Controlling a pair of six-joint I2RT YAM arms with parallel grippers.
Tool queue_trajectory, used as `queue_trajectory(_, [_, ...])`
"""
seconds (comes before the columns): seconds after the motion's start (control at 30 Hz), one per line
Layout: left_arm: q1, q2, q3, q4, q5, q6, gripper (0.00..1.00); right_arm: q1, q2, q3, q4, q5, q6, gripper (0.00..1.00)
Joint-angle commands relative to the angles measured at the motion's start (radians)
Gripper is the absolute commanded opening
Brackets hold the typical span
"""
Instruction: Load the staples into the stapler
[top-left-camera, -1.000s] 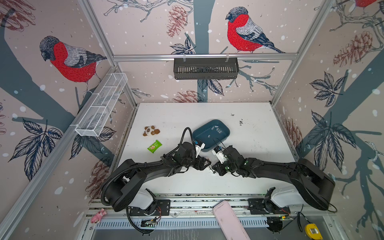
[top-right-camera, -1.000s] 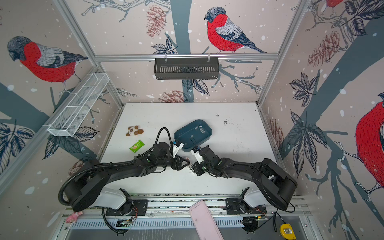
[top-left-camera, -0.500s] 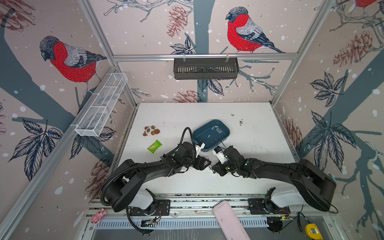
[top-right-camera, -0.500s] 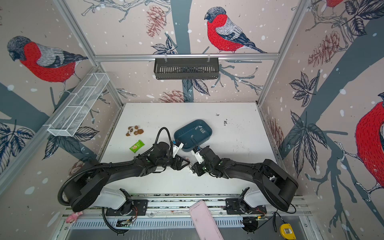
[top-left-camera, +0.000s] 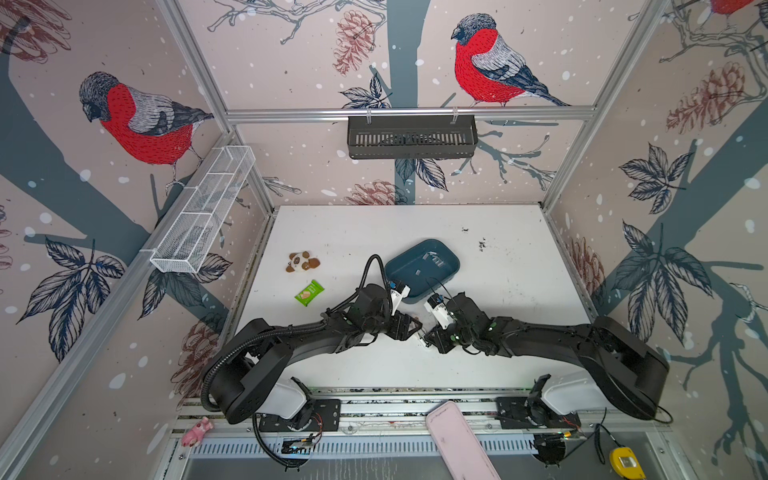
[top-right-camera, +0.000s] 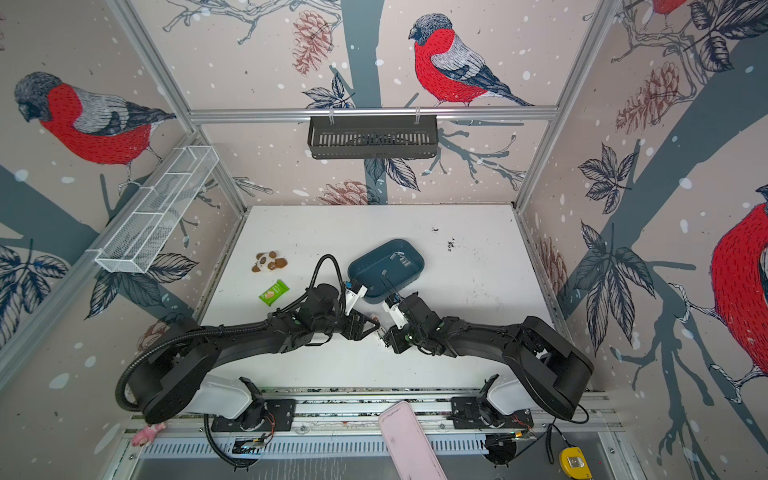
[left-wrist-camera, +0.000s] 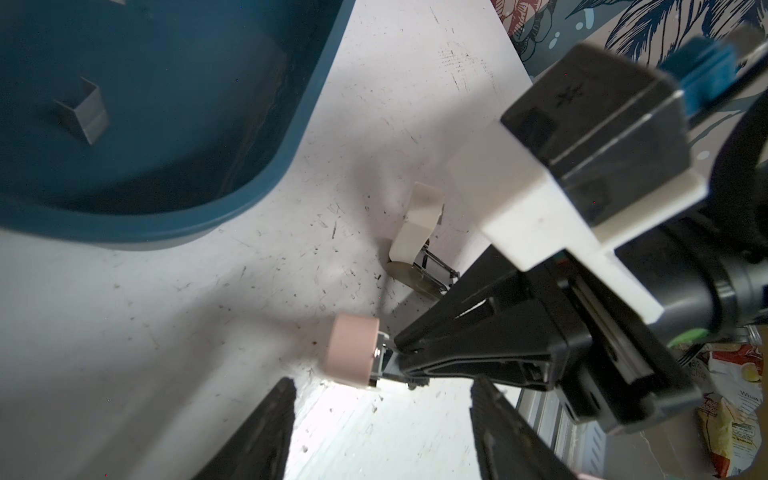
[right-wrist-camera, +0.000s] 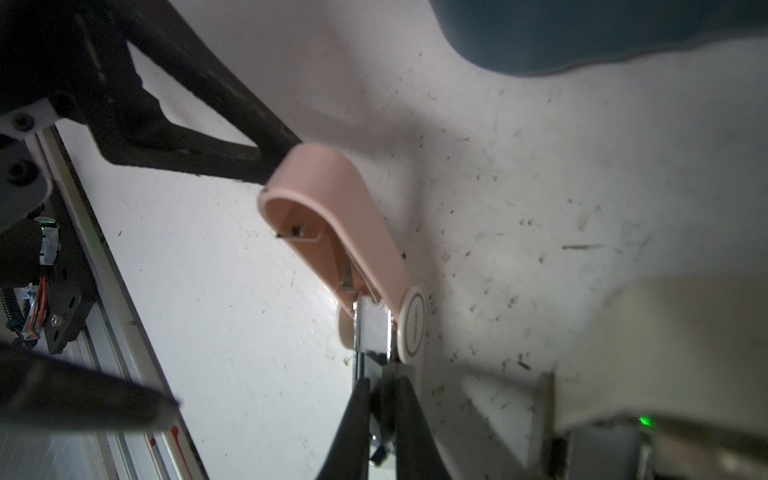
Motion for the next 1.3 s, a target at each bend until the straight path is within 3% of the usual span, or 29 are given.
queue_trajectory(0.0, [0.000, -0.003, 0.000, 0.028, -0.002, 0.005, 0.67, -0.001, -0.006, 0.001, 0.021, -0.011, -0.004, 0.11])
queue_trajectory(0.83, [-0.008, 0.000, 0.007, 0.035, 0.018, -0.004, 0.66, -0.011, 0.005, -0.007, 0.065, -0.037, 0.016, 0.07])
queue_trajectory(1.27, [-0.014, 0.020, 0.041, -0.016, -0.010, 0.005, 0.66, -0.037, -0.001, -0.019, 0.069, -0.045, 0.020, 0.12])
